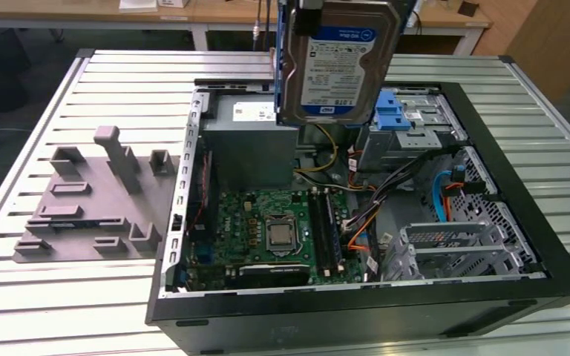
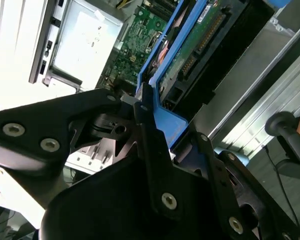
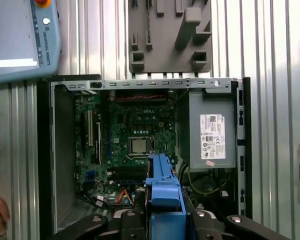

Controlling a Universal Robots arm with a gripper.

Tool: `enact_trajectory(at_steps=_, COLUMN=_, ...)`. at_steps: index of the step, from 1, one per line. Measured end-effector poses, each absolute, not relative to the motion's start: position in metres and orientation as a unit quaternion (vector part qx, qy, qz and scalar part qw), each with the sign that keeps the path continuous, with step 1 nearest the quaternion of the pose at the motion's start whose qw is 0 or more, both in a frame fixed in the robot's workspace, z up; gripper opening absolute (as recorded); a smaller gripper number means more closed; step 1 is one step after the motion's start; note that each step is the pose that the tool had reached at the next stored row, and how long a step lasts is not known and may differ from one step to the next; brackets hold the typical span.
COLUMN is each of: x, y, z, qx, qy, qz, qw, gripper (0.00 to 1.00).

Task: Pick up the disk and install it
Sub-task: 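Insert the disk into the insertion slot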

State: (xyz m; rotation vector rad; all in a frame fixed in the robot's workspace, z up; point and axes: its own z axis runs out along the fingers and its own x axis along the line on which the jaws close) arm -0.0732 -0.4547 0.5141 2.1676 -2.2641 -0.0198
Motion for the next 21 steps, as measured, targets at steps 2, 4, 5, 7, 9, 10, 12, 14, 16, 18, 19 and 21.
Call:
enact_trajectory(at_steps=2, x=-0.069, y=-0.456, z=0.513, qx=0.692, qy=-0.722, qz=-0.006, qw=0.003, gripper=0.36)
enact_trajectory(at_steps=4, x=-0.068, y=-0.458, z=0.512, qx=0.692, qy=-0.722, qz=-0.006, qw=0.004, gripper=0.36)
enact_trajectory(at_steps=5, x=-0.068, y=-0.46, z=0.511, qx=0.692, qy=-0.722, qz=-0.006, qw=0.003, gripper=0.36)
enact_trajectory(at_steps=7, x=-0.068, y=-0.463, z=0.509, qx=0.693, qy=-0.721, qz=-0.006, qw=0.003, gripper=0.36)
enact_trajectory(at_steps=9, x=-0.068, y=-0.468, z=0.507, qx=0.693, qy=-0.721, qz=-0.005, qw=0.002, gripper=0.36)
enact_trajectory(at_steps=10, x=-0.068, y=-0.471, z=0.506, qx=0.693, qy=-0.721, qz=-0.005, qw=0.002, gripper=0.36)
enact_trajectory(at_steps=12, x=-0.068, y=-0.478, z=0.503, qx=0.693, qy=-0.721, qz=-0.005, qw=0.002, gripper=0.36)
enact_trajectory(at_steps=14, x=-0.068, y=-0.486, z=0.5, qx=0.693, qy=-0.721, qz=-0.004, qw=0.001, gripper=0.36)
enact_trajectory(at_steps=16, x=-0.068, y=-0.495, z=0.498, qx=0.693, qy=-0.721, qz=-0.004, qw=0.001, gripper=0.36)
enact_trajectory(at_steps=18, x=-0.067, y=-0.501, z=0.496, qx=0.693, qy=-0.721, qz=-0.004, qw=0.001, gripper=0.36)
enact_trajectory(at_steps=19, x=-0.066, y=-0.503, z=0.495, qx=0.693, qy=-0.721, qz=-0.004, qw=0.001, gripper=0.36)
enact_trajectory(at_steps=21, x=-0.061, y=-0.505, z=0.493, qx=0.693, qy=-0.721, qz=-0.004, qw=0.001, gripper=0.36)
